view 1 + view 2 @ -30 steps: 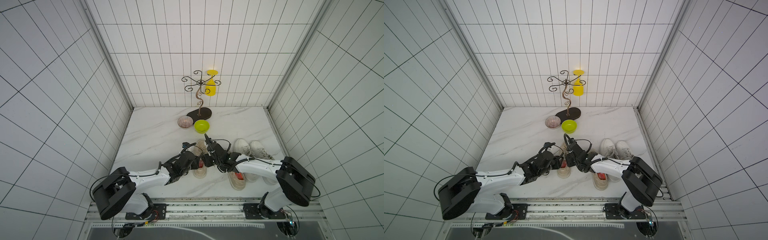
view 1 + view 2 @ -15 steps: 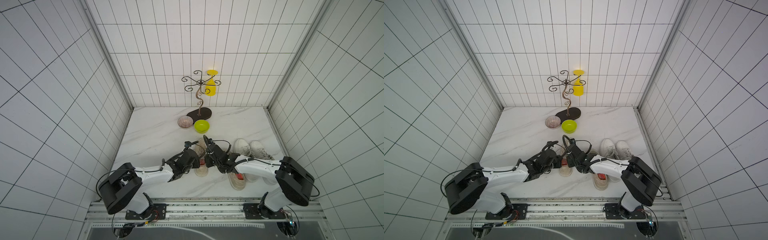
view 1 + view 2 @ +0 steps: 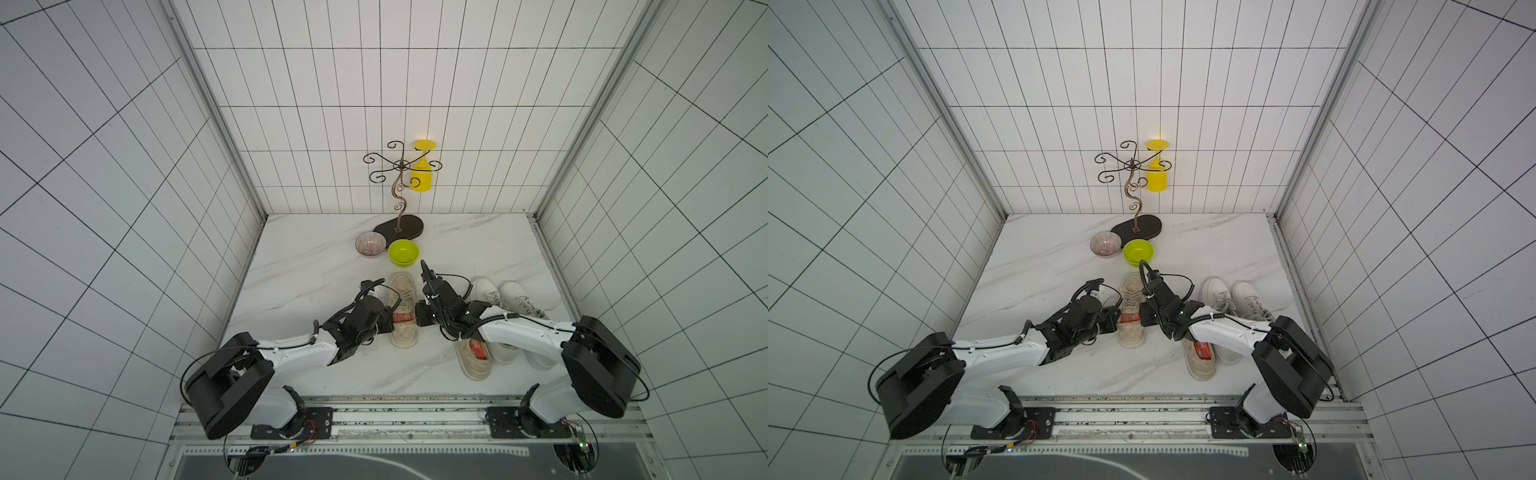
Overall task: Remove the insole from the shoe
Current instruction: Untie the shoelace on the shoe.
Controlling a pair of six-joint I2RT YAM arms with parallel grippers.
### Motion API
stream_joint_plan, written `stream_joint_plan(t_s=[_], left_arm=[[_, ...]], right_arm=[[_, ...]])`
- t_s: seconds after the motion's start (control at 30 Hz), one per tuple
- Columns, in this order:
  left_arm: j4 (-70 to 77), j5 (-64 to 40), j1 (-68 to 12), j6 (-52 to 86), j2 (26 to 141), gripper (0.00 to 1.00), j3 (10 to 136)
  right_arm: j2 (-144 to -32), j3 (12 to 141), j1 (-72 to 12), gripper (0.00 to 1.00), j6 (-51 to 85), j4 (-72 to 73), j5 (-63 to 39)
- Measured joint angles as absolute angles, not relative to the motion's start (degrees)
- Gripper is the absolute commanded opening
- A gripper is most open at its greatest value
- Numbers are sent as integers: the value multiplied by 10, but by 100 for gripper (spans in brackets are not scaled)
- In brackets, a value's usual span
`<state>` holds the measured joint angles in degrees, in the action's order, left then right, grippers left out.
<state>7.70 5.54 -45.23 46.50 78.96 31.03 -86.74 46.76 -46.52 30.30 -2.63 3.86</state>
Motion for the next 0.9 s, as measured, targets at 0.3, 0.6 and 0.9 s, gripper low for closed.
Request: stream_joint_plan(t_s=[0.3,0.6,0.9], left_arm=[[57,68,-476,454,794,3,310],[58,68,-479,454,794,4,310],[69,63,-480,452,790,14,303]], right_arm=[[-877,468,-491,61,232,-27,18],[-922,469,-514,64,221,-25,29],[-927,471,-522,55,242,-19,99]])
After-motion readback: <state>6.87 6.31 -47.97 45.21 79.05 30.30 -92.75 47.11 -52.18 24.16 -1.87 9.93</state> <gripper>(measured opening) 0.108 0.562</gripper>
